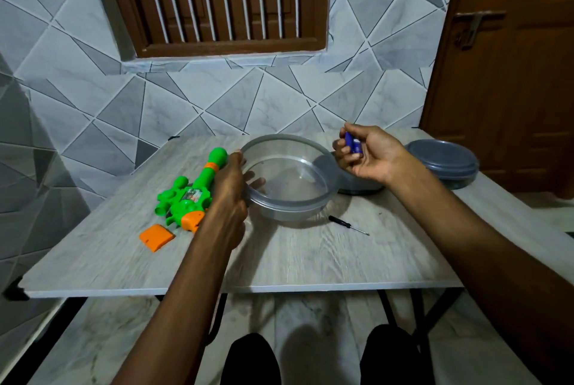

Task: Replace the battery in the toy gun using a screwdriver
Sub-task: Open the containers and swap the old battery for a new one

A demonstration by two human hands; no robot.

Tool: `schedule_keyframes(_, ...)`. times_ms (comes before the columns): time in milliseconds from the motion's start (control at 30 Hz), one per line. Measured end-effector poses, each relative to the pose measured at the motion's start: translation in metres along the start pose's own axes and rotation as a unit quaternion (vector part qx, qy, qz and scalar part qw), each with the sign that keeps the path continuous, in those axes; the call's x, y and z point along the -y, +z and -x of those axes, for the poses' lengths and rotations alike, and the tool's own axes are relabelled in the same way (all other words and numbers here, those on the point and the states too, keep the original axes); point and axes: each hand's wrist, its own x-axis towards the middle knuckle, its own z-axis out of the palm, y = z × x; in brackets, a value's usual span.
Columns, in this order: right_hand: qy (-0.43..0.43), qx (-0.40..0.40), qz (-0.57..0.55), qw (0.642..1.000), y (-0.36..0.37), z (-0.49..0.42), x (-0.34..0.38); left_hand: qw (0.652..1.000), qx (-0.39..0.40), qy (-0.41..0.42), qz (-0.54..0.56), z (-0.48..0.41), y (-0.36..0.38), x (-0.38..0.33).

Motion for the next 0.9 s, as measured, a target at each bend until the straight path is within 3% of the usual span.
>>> schedule_keyframes(67,-0.011,-0.043,0.092,0.995,-0.012,-0.001,0.003,1.0,-0.002,0.0,0.005,-0.004,-0.002,0.001)
schedule_keyframes(133,-0.062,-0.109,0.256,0.958,-0.025,-0.004,0.0,1.0,-0.011,0.003,0.005,-0.006,-0.002,0.001)
schedule_keyframes(167,-0.094,-0.148,0.379,0.909,-0.032,-0.006,-0.003,1.0,-0.016,0.005,0.006,-0.006,-0.003,0.001)
schedule_keyframes(200,-0.121,-0.18,0.512,0.831,-0.04,-0.007,-0.006,1.0,-0.024,0.006,0.008,-0.007,-0.002,0.001)
schedule_keyframes(267,-0.136,-0.176,0.742,0.633,-0.052,-0.011,-0.01,0.999,-0.044,0.008,0.014,-0.009,-0.002,0.001)
schedule_keyframes(300,-0.131,-0.147,0.809,0.554,-0.056,-0.011,-0.013,0.998,-0.057,0.012,0.024,-0.012,-0.001,0.001)
schedule_keyframes(400,-0.124,-0.073,0.899,0.413,-0.065,-0.013,-0.023,0.995,-0.099,0.017,0.025,-0.048,-0.008,0.009)
schedule_keyframes(500,-0.177,-0.055,0.944,0.273,-0.077,-0.022,-0.031,0.992,-0.12,0.032,0.014,-0.076,-0.001,0.014)
schedule_keyframes(567,-0.192,-0.069,0.948,0.244,-0.085,-0.032,-0.029,0.994,-0.105,0.036,0.015,-0.05,0.019,0.002)
schedule_keyframes(700,-0.215,-0.112,0.934,0.263,-0.098,-0.051,-0.016,0.994,-0.102,0.044,0.016,-0.065,0.036,0.006)
schedule_keyframes(800,-0.218,-0.141,0.925,0.278,-0.107,-0.064,-0.01,0.99,-0.142,0.016,-0.002,-0.124,0.035,0.026)
schedule_keyframes(900,-0.205,-0.165,0.919,0.293,-0.115,-0.075,-0.008,0.987,-0.156,-0.003,-0.041,-0.093,0.06,0.023)
